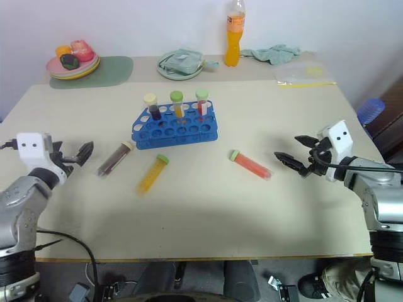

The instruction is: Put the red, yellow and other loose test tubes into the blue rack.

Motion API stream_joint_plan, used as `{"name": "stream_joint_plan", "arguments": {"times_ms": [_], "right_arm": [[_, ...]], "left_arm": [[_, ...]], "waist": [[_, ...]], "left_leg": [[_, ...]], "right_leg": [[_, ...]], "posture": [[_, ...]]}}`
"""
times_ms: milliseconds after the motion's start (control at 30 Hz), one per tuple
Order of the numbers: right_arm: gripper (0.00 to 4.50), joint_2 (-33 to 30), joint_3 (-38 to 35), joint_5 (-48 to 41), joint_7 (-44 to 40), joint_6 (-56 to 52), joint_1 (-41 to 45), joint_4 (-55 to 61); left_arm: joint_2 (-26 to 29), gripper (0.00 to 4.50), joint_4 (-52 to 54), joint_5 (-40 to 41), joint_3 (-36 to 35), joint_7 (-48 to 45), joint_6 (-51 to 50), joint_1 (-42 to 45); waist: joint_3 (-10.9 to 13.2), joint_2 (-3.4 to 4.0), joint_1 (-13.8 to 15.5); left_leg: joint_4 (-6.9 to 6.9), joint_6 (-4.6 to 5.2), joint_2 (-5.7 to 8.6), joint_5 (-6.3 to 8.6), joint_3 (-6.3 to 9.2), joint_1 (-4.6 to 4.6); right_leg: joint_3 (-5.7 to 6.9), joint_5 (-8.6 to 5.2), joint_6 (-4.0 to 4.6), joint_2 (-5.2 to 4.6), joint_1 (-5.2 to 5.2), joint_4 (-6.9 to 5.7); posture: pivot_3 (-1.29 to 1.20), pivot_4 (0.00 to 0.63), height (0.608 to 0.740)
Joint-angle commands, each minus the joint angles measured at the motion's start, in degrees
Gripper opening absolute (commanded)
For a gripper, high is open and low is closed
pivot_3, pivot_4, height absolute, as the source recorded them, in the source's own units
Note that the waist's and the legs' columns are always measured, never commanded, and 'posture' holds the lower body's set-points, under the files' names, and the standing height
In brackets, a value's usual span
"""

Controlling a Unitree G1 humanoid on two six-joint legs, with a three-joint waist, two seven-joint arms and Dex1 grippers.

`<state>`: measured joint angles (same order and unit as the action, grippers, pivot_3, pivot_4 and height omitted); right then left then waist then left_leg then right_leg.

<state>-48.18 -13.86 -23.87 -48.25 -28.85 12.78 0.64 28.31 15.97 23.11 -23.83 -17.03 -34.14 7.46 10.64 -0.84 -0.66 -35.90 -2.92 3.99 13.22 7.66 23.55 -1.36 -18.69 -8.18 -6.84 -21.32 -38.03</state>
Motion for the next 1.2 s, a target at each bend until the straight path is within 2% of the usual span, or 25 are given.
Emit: {"name": "stream_joint_plan", "arguments": {"times_ms": [33,100,200,267,333,433,533,667,933,1033,1200], "right_arm": [[4.5,-0.96,-1.3,-1.24,1.62,-3.1,1.57,6.1],[4.5,-2.03,-1.61,-2.22,2.13,-6.66,0.86,11.48],[4.5,-5.08,1.0,-3.73,1.7,-14.25,0.44,20.15],[4.5,-7.75,5.08,-4.85,1.66,-21.47,2.1,24.57],[4.5,-8.21,11.33,-4.32,4.0,-29.79,7.95,25.42],[4.5,-4.72,19.81,-2.69,7.99,-41.65,19.02,21.27],[4.5,-2.59,25.62,-0.79,9.14,-44.47,25.18,17.78],[4.5,1.82,29.59,0.28,10.28,-49.96,33.47,8.91],[4.5,0.89,40.43,4.75,4.73,-46.5,41.05,-0.59],[3.7,0.21,43.21,5.01,1.12,-46.16,42.28,-1.88],[1.16,-0.06,44.96,6.38,-1.41,-45.02,42.89,-1.91]], "left_arm": [[-0.94,4.49,3.37,1.55,4.65,-3.68,2.57,2.36],[-1.44,4.49,3.7,3.29,8.49,-7.49,1.97,3.85],[1.79,4.49,3.79,2.41,15.76,-16.15,3.04,4.27],[4.29,4.49,3.56,0.08,21.01,-20.91,4.97,4.02],[5.62,4.49,3.62,-0.76,24.78,-24.52,6.46,4.39],[5.43,4.49,3.72,-1.29,28.61,-27.83,8.67,5.27],[4.85,4.49,3.68,-2.43,30.94,-29.15,10.68,5.8],[4.19,4.49,6.53,-2.26,32.78,-29.63,10.54,4.75],[2.62,4.49,10.54,-3.16,34.42,-27.14,9.86,1.96],[2.36,4.5,10.71,-3.11,34.13,-26.53,9.88,1.38],[2.56,4.5,10.21,-3.56,33.82,-26.27,10.54,0.92]], "waist": [[0.0,0.0,0.01],[0.0,0.0,0.02],[0.01,0.02,-0.13],[0.01,0.02,-0.32],[0.01,0.03,-0.59],[0.03,0.07,-0.5],[0.03,0.07,0.02],[0.03,0.07,-0.12],[0.03,0.08,-0.23],[0.03,0.08,-0.26],[0.03,0.08,-0.33]], "left_leg": [[0.0,0.0,0.0,0.0,0.0,0.0],[0.0,0.0,0.01,0.0,0.0,0.0],[0.0,0.01,0.01,0.0,0.0,0.03],[0.01,0.01,0.0,0.01,-0.02,0.04],[0.02,0.01,-0.03,0.01,-0.02,0.03],[-0.03,0.01,-0.06,0.01,-0.05,0.02],[0.0,0.03,-0.05,0.02,0.02,0.06],[-0.05,0.05,0.01,0.02,0.1,0.43],[-0.12,0.01,0.02,-0.01,0.07,0.84],[-0.13,0.01,0.02,-0.01,0.06,0.85],[-0.13,0.01,0.02,-0.01,0.05,0.85]], "right_leg": [[0.0,0.0,0.0,0.0,0.0,0.0],[0.01,0.0,0.0,0.0,0.0,0.0],[0.0,0.0,0.0,0.0,-0.03,0.0],[0.0,0.0,0.0,0.02,-0.03,0.02],[0.0,-0.01,0.01,0.04,-0.03,0.03],[-0.01,0.01,0.05,0.03,-0.03,0.02],[0.01,0.01,0.06,0.02,-0.05,0.06],[0.07,0.02,0.04,0.0,-0.29,0.15],[0.06,0.02,0.03,0.0,-0.8,-0.06],[0.06,0.03,0.03,0.0,-0.82,-0.08],[0.06,0.03,0.03,0.01,-0.85,-0.1]], "posture": [[0.0,0.15,0.74],[0.0,0.15,0.74],[0.0,0.15,0.74],[0.0,0.15,0.74],[0.0,0.15,0.74],[0.0,0.15,0.74],[0.0,0.15,0.74],[0.0,0.15,0.74],[0.0,0.15,0.74],[0.0,0.15,0.74],[0.0,0.15,0.74]]}}
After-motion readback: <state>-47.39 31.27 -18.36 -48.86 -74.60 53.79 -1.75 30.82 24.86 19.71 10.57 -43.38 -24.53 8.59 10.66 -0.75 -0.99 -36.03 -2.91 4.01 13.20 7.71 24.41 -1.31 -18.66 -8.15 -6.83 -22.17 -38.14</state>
